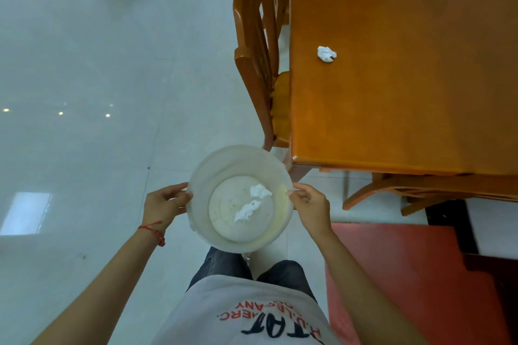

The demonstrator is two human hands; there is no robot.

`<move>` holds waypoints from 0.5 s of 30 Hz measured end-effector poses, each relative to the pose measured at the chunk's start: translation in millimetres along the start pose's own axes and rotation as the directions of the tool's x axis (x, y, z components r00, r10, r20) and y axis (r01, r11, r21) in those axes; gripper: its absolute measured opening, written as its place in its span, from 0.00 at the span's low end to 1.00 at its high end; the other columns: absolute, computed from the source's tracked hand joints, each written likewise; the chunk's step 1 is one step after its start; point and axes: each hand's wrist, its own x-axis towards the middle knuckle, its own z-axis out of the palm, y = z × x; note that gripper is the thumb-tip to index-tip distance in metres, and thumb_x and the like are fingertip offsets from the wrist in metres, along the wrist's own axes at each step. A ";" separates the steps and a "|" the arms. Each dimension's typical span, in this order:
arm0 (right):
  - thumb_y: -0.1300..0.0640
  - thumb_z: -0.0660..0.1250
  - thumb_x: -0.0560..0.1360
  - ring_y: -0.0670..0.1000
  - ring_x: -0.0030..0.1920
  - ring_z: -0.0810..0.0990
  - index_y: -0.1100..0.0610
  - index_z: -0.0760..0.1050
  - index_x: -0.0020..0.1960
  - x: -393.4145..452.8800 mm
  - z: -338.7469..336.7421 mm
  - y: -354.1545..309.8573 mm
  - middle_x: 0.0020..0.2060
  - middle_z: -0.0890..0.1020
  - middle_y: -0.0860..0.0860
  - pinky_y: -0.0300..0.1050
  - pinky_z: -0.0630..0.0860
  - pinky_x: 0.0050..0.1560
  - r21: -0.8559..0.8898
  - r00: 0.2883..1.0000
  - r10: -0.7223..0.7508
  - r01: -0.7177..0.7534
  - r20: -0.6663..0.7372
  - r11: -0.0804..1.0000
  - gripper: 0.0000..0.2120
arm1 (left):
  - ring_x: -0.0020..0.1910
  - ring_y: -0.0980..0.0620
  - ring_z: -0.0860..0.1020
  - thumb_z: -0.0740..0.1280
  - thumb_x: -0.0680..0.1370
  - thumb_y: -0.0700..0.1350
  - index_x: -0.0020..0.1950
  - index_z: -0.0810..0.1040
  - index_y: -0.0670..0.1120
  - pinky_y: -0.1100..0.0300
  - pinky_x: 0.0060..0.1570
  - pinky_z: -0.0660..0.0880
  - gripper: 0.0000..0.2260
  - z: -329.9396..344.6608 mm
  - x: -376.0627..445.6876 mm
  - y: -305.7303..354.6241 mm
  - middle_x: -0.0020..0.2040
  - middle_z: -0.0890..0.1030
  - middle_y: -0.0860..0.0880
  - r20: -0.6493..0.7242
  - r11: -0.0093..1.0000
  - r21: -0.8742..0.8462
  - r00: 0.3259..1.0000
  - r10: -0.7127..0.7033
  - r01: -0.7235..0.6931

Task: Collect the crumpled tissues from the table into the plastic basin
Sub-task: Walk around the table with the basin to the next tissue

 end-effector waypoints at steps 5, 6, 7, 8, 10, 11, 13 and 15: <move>0.57 0.68 0.73 0.48 0.44 0.79 0.59 0.77 0.57 16.4 12.9 -16.1 0.45 0.81 0.51 0.40 0.77 0.47 -0.024 1.000 -0.019 0.019 -0.008 1.000 0.14 | 0.45 0.43 0.80 0.70 0.71 0.35 0.57 0.78 0.39 0.50 0.49 0.77 0.14 -7.6 13.8 8.6 0.43 0.82 0.45 -0.016 0.999 -0.035 1.000 -0.003 0.002; 0.56 0.68 0.73 0.47 0.43 0.79 0.59 0.77 0.57 19.3 15.2 -18.6 0.45 0.81 0.50 0.36 0.76 0.44 -0.028 1.000 -0.026 0.025 -0.010 0.999 0.14 | 0.44 0.44 0.80 0.70 0.71 0.35 0.56 0.79 0.39 0.51 0.49 0.77 0.14 -8.5 16.3 10.1 0.42 0.82 0.45 -0.021 0.999 -0.037 1.000 -0.002 0.001; 0.56 0.68 0.73 0.45 0.42 0.79 0.59 0.77 0.57 22.4 17.3 -20.7 0.45 0.81 0.50 0.31 0.75 0.40 -0.026 0.999 -0.031 0.030 -0.011 0.999 0.14 | 0.44 0.44 0.80 0.69 0.71 0.35 0.56 0.79 0.40 0.52 0.48 0.77 0.13 -8.8 18.9 11.7 0.41 0.82 0.45 -0.028 0.999 -0.037 1.000 0.000 -0.001; 0.56 0.68 0.73 0.42 0.41 0.78 0.59 0.77 0.58 25.5 19.0 -22.6 0.46 0.81 0.50 0.26 0.73 0.35 -0.019 0.999 -0.032 0.032 -0.012 0.999 0.14 | 0.43 0.45 0.80 0.69 0.71 0.35 0.55 0.79 0.42 0.52 0.49 0.77 0.13 -8.8 21.4 12.9 0.40 0.82 0.46 -0.039 0.999 -0.039 0.999 0.001 -0.003; 0.56 0.67 0.73 0.41 0.42 0.78 0.59 0.76 0.59 31.2 19.5 -26.0 0.48 0.81 0.51 0.25 0.73 0.34 -0.006 1.000 -0.026 0.026 -0.013 1.000 0.15 | 0.40 0.48 0.81 0.70 0.71 0.35 0.55 0.80 0.43 0.53 0.49 0.78 0.13 -6.9 26.6 14.5 0.39 0.82 0.46 -0.063 0.999 -0.037 0.998 0.004 -0.006; 0.56 0.67 0.73 0.43 0.43 0.78 0.59 0.76 0.59 33.7 18.4 -27.3 0.49 0.81 0.51 0.28 0.75 0.39 -0.010 1.000 -0.024 0.024 -0.014 1.000 0.15 | 0.40 0.50 0.81 0.70 0.71 0.36 0.55 0.80 0.43 0.53 0.49 0.78 0.13 -5.2 28.9 15.3 0.39 0.82 0.47 -0.072 0.999 -0.031 0.997 0.004 -0.007; 0.56 0.67 0.74 0.49 0.49 0.79 0.58 0.76 0.58 38.7 13.9 -29.7 0.51 0.81 0.51 0.41 0.77 0.51 -0.015 0.999 -0.025 0.024 -0.020 1.000 0.14 | 0.39 0.52 0.81 0.70 0.71 0.37 0.55 0.80 0.42 0.52 0.48 0.79 0.13 -0.3 32.8 16.3 0.39 0.82 0.49 -0.093 1.000 -0.026 0.996 -0.003 0.000; 0.57 0.67 0.74 0.52 0.52 0.79 0.58 0.77 0.58 44.7 7.3 -32.5 0.52 0.81 0.53 0.49 0.76 0.56 -0.003 0.999 -0.026 0.026 -0.031 1.000 0.13 | 0.39 0.53 0.82 0.71 0.70 0.37 0.55 0.80 0.42 0.52 0.48 0.79 0.13 5.8 35.6 17.0 0.39 0.83 0.51 -0.121 0.999 -0.035 0.993 -0.016 0.012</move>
